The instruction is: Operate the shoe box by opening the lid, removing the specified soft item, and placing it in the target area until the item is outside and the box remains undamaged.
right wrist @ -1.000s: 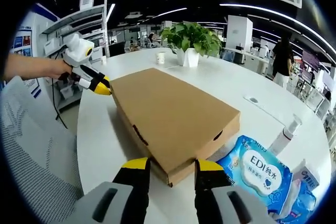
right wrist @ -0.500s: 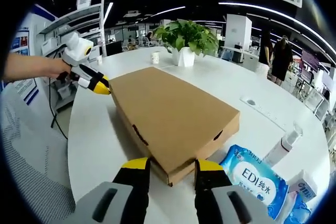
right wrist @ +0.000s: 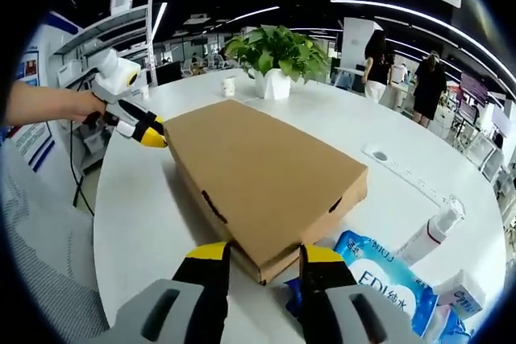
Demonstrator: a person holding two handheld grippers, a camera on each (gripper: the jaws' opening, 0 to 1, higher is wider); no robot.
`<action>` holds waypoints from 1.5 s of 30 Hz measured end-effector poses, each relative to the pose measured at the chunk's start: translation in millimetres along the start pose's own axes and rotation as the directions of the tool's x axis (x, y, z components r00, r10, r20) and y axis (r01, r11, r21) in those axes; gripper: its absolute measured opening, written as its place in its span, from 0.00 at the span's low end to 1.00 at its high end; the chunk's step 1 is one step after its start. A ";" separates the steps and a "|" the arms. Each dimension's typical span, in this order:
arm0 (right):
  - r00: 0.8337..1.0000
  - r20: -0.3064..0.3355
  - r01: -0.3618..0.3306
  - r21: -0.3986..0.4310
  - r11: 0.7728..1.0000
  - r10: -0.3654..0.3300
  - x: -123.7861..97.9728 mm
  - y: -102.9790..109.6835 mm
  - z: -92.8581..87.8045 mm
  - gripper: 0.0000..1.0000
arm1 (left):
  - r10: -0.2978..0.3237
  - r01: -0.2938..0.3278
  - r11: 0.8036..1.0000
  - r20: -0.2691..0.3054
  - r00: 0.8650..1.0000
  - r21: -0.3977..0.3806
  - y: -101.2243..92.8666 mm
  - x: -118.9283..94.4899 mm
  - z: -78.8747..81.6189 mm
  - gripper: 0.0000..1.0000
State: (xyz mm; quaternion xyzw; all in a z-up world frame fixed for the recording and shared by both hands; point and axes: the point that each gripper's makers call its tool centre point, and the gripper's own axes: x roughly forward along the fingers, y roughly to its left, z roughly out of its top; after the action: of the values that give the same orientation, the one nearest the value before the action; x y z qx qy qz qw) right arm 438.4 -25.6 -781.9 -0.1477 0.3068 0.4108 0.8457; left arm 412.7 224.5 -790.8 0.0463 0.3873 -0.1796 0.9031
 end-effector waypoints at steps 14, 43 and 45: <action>1.000 -0.018 0.020 0.005 1.000 -0.020 2.2 -15.9 2.4 0.31 | -0.015 0.015 1.000 -0.010 1.000 0.006 -0.6 11.1 11.6 0.24; 0.999 -0.023 0.027 0.045 0.999 -0.026 3.5 -11.8 0.6 0.29 | -0.019 0.019 1.000 0.002 1.000 0.008 4.3 5.4 13.3 0.24; 0.999 -0.024 0.030 0.045 0.999 -0.029 3.4 -11.8 -0.9 0.29 | -0.022 0.022 1.000 0.009 1.000 0.000 3.6 3.9 14.3 0.24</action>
State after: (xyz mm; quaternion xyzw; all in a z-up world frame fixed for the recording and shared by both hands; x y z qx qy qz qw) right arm 448.9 -31.3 -784.8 -0.1379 0.3239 0.3894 0.8511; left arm 426.3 223.5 -783.9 0.0411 0.3838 -0.1894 0.9028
